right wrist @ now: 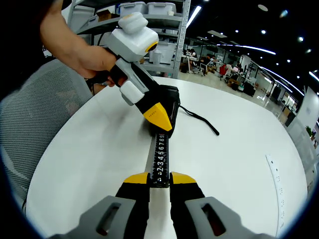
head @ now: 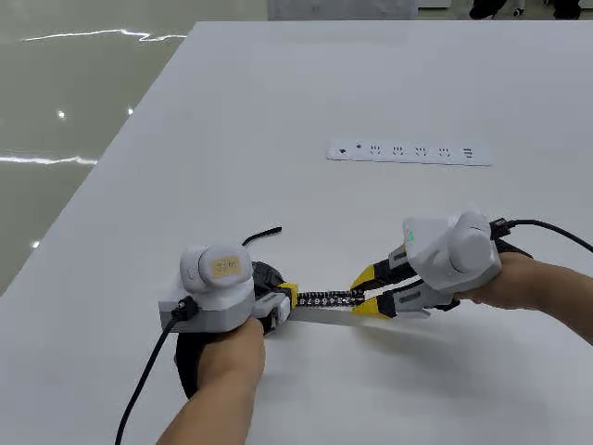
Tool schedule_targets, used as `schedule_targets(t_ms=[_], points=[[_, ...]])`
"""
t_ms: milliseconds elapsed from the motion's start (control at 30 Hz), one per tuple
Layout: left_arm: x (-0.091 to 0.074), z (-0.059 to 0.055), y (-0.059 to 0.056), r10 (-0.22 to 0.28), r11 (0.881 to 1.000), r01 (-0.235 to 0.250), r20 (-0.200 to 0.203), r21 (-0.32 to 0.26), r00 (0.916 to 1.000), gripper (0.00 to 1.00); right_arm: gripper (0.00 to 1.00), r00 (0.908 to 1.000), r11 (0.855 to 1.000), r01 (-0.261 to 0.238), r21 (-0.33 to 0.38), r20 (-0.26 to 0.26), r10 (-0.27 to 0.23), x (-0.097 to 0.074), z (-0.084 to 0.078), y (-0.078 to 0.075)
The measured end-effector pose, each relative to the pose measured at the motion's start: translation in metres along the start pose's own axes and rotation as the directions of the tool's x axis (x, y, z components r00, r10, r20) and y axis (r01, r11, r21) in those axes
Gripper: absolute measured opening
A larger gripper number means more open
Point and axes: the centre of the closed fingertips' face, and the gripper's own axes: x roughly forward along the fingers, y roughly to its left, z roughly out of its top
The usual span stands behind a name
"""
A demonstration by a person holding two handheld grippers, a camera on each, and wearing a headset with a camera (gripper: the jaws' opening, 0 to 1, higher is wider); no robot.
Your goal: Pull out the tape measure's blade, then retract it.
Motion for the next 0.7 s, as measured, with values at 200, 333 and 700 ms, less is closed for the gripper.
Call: schedule_targets(t_ms=[200,333,700], points=[[0.002,0.001,0.001,-0.002,1.0,0.002,0.0,-0.002,1.0,0.61,0.14,1.0,1.0,-0.001,0.004,0.0,0.001,0.004,-0.001,0.0],[0.001,0.0,0.001,-0.004,1.0,0.004,0.0,-0.007,1.0,0.61,0.14,1.0,1.0,-0.001,0.004,0.002,0.001,0.004,0.001,0.001],[0.002,0.001,0.001,-0.009,1.0,0.009,0.0,-0.015,1.0,0.61,0.14,1.0,1.0,-0.005,0.005,0.004,0.005,0.01,0.004,0.0]])
